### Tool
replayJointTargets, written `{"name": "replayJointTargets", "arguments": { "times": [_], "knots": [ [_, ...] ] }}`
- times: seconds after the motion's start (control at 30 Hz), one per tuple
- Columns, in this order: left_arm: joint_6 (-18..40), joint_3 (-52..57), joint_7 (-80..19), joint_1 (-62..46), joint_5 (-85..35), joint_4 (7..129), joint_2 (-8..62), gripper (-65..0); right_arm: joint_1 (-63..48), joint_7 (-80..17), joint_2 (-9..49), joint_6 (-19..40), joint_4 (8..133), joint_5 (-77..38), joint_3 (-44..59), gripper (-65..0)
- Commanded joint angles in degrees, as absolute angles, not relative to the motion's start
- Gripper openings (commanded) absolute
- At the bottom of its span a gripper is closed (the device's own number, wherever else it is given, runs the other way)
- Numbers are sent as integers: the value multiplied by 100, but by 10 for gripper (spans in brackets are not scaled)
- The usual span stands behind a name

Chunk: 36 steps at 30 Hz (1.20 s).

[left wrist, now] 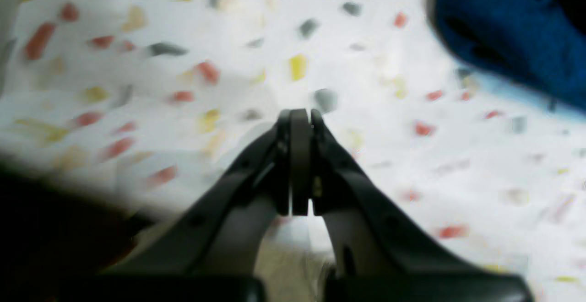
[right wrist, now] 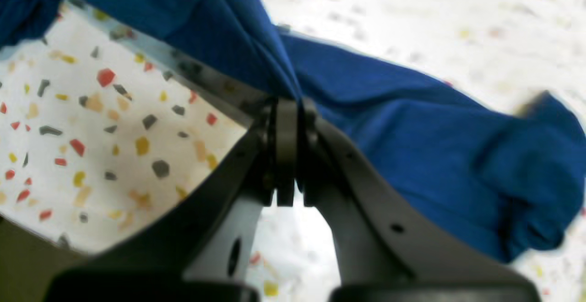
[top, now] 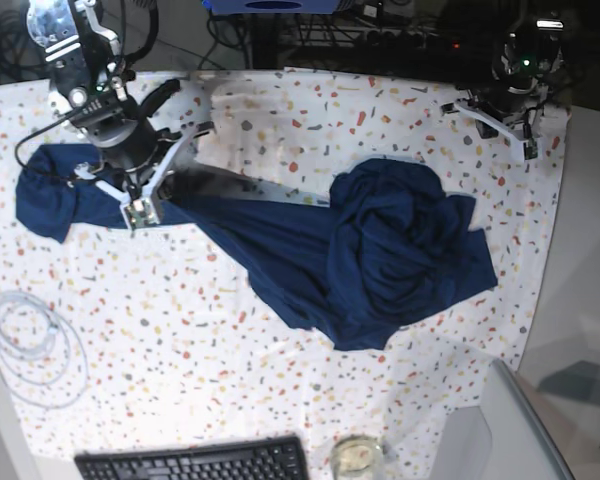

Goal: Layout the t-shirt on the table in an organized manner, then fold the t-shirt properly
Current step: 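Regrasp the shirt edges with both grippers and spread them apart, then lift the shirt with both grippers and stretch it wide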

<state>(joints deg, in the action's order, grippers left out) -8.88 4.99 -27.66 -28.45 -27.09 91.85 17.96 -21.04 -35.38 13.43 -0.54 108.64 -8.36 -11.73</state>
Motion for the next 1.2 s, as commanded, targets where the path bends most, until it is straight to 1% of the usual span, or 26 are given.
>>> {"name": "replayJointTargets", "arguments": {
  "times": [0.0, 0.17, 0.23, 0.43, 0.6, 0.7, 0.83, 0.93, 1.07, 1.13, 1.17],
  "knots": [
    [-857, 312, -2668, -2765, -2712, 9279, 1824, -650, -2097, -3512, 1376, -66, 11064, -804, -1033, -650],
    [-875, -567, -2668, -2360, -2712, 9279, 1815, -650, -2123, -3644, 1402, -66, 11125, -813, -365, -650],
    [-875, -892, -2668, -2141, -2712, 9288, 1701, -650, -2167, -3679, 1411, -66, 11125, -813, -251, -650],
    [-875, -1824, -2686, -1552, -2712, 9314, 1253, -650, -2185, -3679, 1376, -66, 11125, -804, -251, -650],
    [-884, -2308, -2695, -1262, -2712, 9279, 1174, -650, -2185, -3679, 1402, -66, 11125, -804, -251, -650],
    [-884, -2193, -2703, -1297, -2712, 9358, 1244, -650, -2185, -3679, 1411, -66, 11125, -796, -207, -650],
    [-884, -1895, -2712, -1710, -2712, 10009, 1578, -650, -2185, -3679, 1411, -66, 11125, -796, -207, -650],
    [-884, -1367, -2712, -2035, -2730, 10334, 1727, -650, -2185, -3679, 1411, -66, 11125, -796, -207, -650],
    [-857, -470, -2712, -2246, -2747, 10237, 1719, -650, -2167, -3679, 1411, -66, 11125, -796, -207, -650],
    [-848, -233, -2712, -2281, -2756, 10149, 1719, -650, -2158, -3679, 1411, -66, 11125, -796, -207, -650],
    [-848, -180, -2712, -2281, -2756, 10088, 1719, -607, -2149, -3679, 1411, -66, 11125, -796, -207, -650]
  ]
}}
